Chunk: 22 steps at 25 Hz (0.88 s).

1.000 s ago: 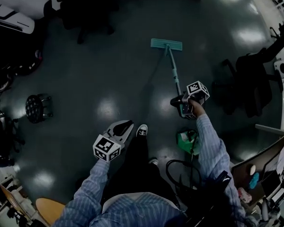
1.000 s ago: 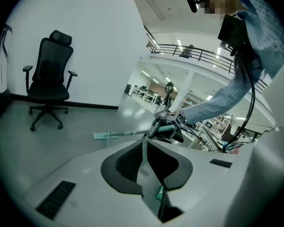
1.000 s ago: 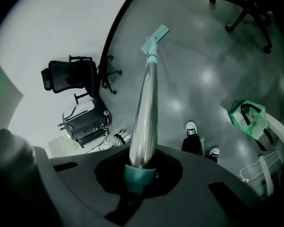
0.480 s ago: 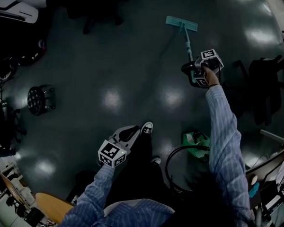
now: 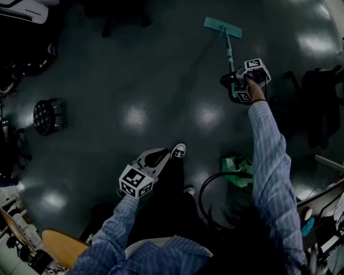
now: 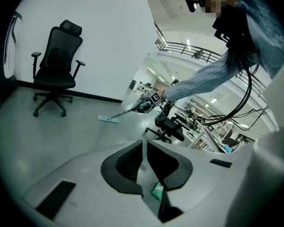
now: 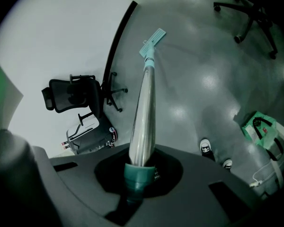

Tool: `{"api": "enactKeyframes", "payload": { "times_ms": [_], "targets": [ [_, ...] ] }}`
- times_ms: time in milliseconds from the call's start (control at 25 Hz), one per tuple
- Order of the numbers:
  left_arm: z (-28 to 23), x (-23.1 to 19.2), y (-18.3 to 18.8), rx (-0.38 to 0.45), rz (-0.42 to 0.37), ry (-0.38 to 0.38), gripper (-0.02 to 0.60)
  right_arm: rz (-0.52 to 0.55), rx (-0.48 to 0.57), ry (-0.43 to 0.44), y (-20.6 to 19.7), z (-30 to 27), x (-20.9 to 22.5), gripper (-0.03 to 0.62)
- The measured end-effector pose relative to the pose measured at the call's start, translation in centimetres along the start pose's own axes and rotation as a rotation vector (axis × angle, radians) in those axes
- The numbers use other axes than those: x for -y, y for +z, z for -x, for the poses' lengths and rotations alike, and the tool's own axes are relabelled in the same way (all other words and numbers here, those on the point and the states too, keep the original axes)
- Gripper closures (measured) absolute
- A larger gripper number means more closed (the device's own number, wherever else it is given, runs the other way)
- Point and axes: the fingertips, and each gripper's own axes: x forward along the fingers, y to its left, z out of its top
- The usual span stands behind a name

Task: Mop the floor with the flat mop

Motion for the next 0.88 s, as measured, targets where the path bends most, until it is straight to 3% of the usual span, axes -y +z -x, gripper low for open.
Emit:
{"api": "enactKeyframes", "payload": {
  "times_ms": [480, 880],
  "targets": [
    [3.2, 3.3, -1.9, 0.0, -0.038, -0.023, 0.551, 0.003, -0.037, -0.014, -11.6, 1.7, 7.8, 0.585],
    [5.3, 10.4, -5.3, -0.006, -0.042, -0.085, 0.551, -0.022, -0.069, 0.039, -25.9, 3.2, 17.8, 0.585]
  ]
}}
